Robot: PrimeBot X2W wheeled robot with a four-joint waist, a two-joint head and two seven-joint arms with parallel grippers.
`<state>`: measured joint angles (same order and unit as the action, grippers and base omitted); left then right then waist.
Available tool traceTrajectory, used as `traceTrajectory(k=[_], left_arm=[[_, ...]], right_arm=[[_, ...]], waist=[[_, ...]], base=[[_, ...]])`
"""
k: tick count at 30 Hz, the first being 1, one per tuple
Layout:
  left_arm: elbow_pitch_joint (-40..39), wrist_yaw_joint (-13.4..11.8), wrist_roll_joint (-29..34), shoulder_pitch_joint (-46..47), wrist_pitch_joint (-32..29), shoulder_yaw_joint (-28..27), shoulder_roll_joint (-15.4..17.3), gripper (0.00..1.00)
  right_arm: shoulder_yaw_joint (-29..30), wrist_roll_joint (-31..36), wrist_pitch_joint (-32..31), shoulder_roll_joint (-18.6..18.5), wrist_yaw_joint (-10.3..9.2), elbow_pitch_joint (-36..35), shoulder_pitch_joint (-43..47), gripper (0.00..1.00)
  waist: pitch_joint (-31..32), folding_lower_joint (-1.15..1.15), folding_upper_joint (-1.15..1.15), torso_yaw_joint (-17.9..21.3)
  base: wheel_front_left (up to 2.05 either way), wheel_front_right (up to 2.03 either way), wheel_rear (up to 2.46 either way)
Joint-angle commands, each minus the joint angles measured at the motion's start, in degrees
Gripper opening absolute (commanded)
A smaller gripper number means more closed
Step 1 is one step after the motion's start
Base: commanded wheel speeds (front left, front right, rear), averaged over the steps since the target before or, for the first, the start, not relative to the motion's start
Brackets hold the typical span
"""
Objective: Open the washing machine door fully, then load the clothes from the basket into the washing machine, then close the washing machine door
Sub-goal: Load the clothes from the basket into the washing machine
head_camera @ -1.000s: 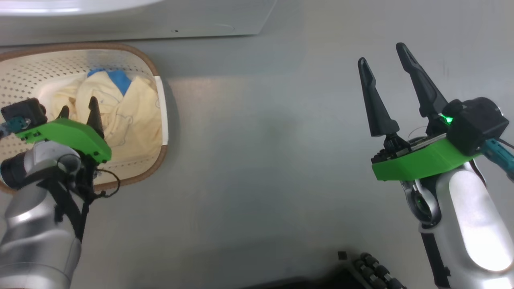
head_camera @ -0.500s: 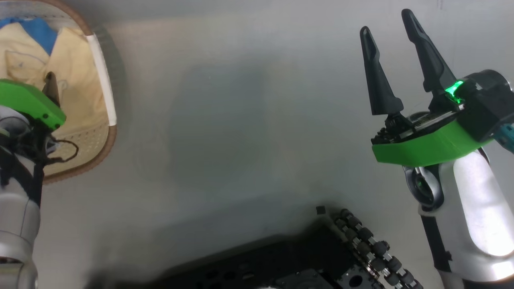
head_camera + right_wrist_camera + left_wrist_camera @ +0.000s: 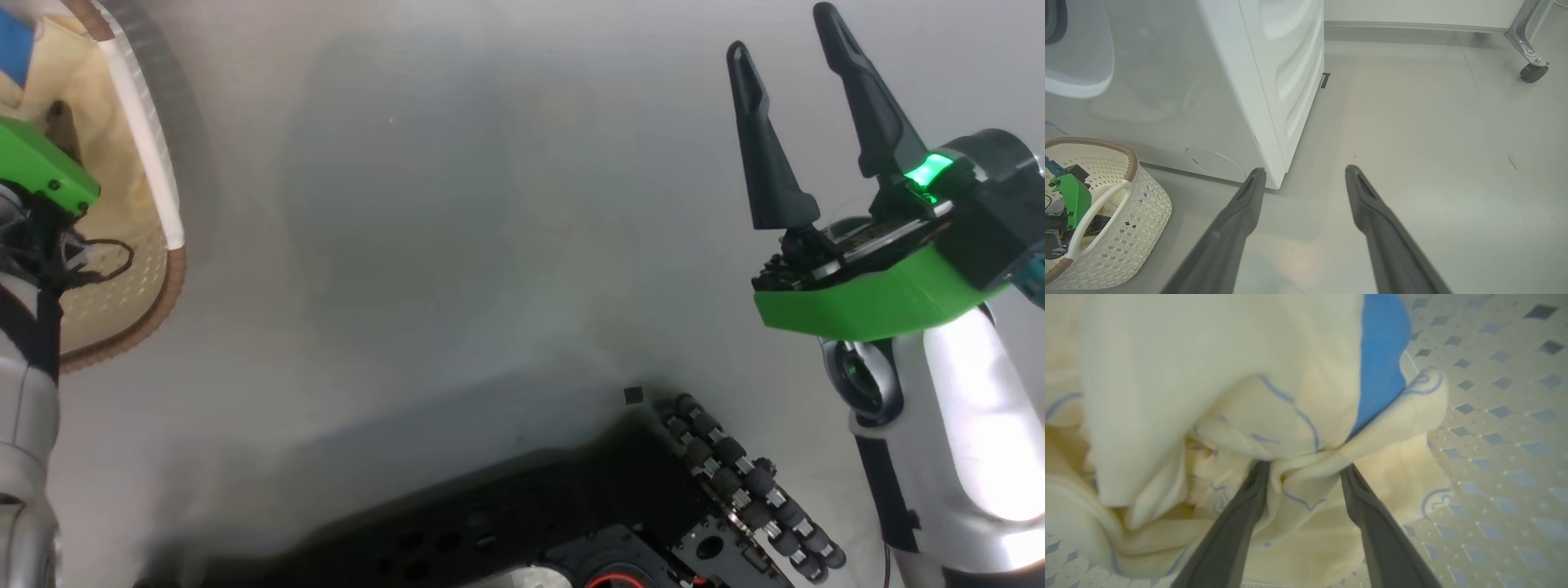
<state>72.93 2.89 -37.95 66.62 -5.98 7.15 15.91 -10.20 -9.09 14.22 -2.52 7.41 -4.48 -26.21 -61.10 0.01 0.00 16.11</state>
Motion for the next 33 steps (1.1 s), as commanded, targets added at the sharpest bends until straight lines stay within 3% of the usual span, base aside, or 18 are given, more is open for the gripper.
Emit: traceTrajectory(k=[1,2,7,16,33], left_arm=[[0.1,-0.4,-1.3,-1.5,-0.7,-1.3,1.1,0.17],[0.1,-0.7,-1.1,-1.3,-0.5,-1.1,0.9,0.0],[0.3,-1.1,-1.1,-0.9,0.8,-0.8,0.4,0.0],[0.3,0.4,0.0,-0.7,5.3,0.7,0.4,0.0],[-1.0,1.5,5.5,-5.8,19.5,6.7,-0.3,0.0]], right_arm=[[-0.2,-0.4,0.4,-0.4,0.08,-2.1,3.1,1.0],[0.1,-0.4,0.4,-0.4,0.08,-2.3,3.3,1.0],[0.2,-0.2,0.1,-0.4,0.08,-2.7,3.3,1.0],[0.4,-0.8,-0.2,-0.4,0.08,-2.8,2.9,1.0],[5.0,0.1,-1.1,-0.4,0.08,-1.4,7.0,1.0]], waist=[[-0.2,-0.01,0.0,-0.6],[-0.3,-0.01,0.0,-0.8],[-0.3,-0.01,0.0,-1.2],[1.7,-0.01,0.0,-2.6],[14.0,-0.01,0.0,-6.4]], base=[[0.0,0.0,0.0],[0.0,0.0,0.0],[0.0,0.0,0.0],[0.0,0.0,0.0],[0.0,0.0,0.0]])
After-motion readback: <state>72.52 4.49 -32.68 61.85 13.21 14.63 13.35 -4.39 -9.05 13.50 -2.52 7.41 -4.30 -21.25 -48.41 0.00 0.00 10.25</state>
